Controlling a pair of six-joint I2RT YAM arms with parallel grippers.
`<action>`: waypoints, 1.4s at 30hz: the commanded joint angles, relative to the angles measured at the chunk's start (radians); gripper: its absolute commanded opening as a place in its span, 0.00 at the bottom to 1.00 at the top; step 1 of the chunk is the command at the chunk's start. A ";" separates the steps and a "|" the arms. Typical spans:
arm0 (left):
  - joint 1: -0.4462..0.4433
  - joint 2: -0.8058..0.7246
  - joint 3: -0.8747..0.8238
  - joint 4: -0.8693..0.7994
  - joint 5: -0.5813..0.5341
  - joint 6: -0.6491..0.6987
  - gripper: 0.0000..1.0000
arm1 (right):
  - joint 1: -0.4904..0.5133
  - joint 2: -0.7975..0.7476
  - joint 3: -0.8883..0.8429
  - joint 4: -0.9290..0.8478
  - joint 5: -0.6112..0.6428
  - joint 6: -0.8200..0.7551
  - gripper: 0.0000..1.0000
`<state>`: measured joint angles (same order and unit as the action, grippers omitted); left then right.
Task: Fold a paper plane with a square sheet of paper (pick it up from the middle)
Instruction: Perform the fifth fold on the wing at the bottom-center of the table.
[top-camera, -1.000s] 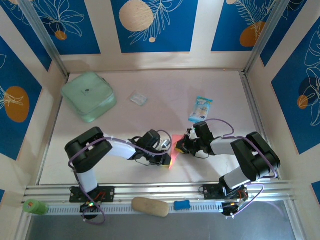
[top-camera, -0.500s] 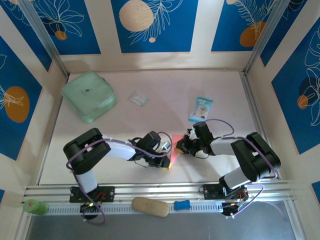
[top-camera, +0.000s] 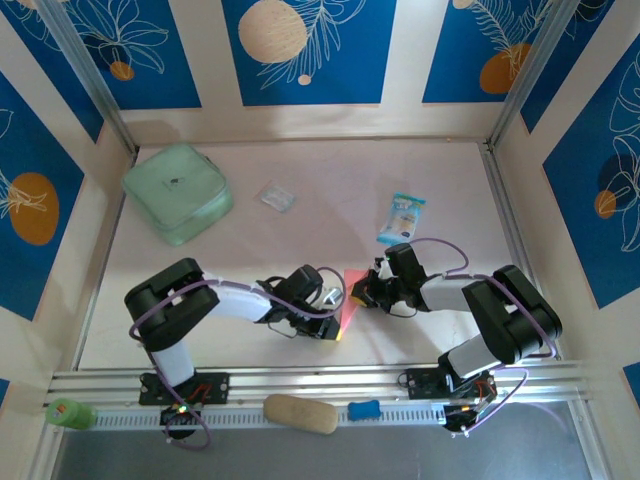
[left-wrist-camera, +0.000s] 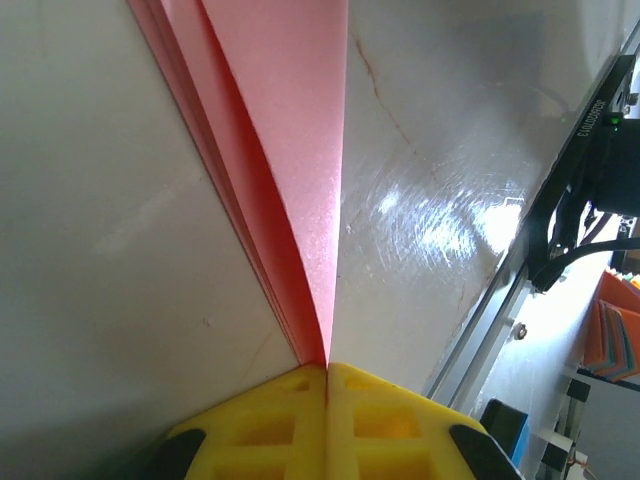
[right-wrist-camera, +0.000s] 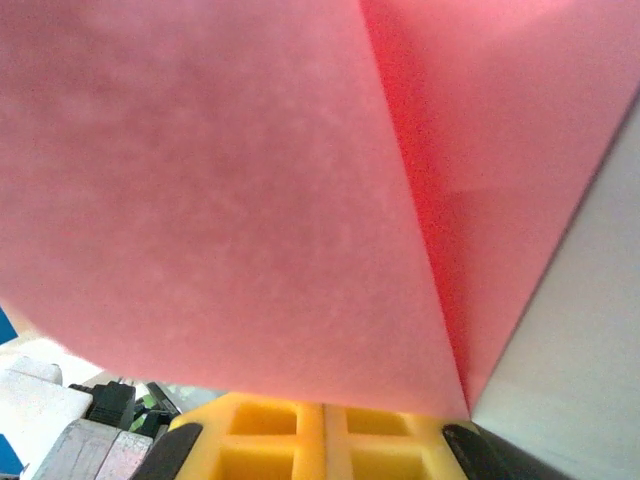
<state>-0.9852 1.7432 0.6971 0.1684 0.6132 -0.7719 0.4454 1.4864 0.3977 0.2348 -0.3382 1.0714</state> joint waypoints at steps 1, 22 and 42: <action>-0.033 -0.006 -0.015 -0.137 0.021 0.032 0.00 | 0.001 0.028 -0.037 -0.152 0.122 0.019 0.03; -0.015 -0.268 0.005 -0.197 -0.148 0.035 0.00 | 0.010 0.037 -0.026 -0.147 0.113 0.019 0.02; 0.021 0.061 0.226 0.006 -0.084 0.006 0.00 | 0.012 0.030 -0.022 -0.156 0.093 0.007 0.02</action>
<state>-0.9730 1.7805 0.8948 0.1249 0.5045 -0.7582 0.4519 1.4864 0.4042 0.2237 -0.3313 1.0748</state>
